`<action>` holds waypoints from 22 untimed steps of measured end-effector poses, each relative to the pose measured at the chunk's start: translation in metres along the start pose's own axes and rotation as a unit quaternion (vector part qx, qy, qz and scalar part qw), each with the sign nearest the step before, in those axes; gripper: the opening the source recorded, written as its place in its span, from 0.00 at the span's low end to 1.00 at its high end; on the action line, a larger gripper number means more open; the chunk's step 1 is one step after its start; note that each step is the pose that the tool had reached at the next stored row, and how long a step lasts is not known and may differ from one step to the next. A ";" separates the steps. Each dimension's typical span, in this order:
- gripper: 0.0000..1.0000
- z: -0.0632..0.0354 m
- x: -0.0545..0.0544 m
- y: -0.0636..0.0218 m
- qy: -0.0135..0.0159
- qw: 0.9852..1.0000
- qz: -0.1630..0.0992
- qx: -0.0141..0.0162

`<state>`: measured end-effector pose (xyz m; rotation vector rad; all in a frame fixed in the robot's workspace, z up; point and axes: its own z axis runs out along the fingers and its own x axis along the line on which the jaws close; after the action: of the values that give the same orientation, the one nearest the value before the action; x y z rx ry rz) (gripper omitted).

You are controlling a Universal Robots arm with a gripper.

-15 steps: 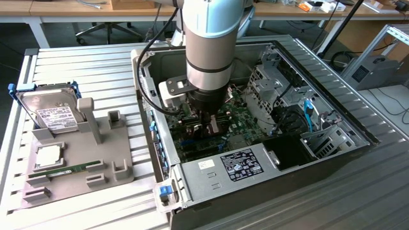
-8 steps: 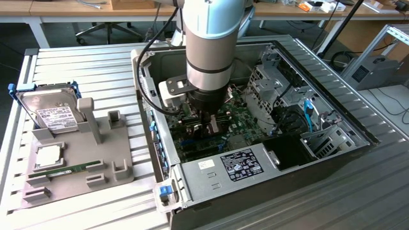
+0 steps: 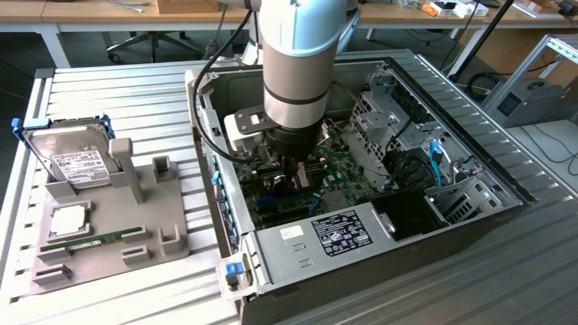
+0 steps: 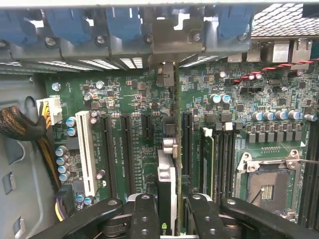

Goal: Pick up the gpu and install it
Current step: 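Insert the gpu into the slot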

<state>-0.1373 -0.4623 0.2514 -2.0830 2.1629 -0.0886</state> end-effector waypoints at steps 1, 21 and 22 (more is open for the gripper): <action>0.27 0.0000 0.000 0.0000 0.002 1.000 0.000 0.000; 0.27 0.0029 0.000 0.0005 0.000 1.000 0.000 0.000; 0.27 0.0029 0.000 0.0005 0.000 1.000 0.000 0.000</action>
<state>-0.1374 -0.4624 0.2484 -2.0822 2.1633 -0.0889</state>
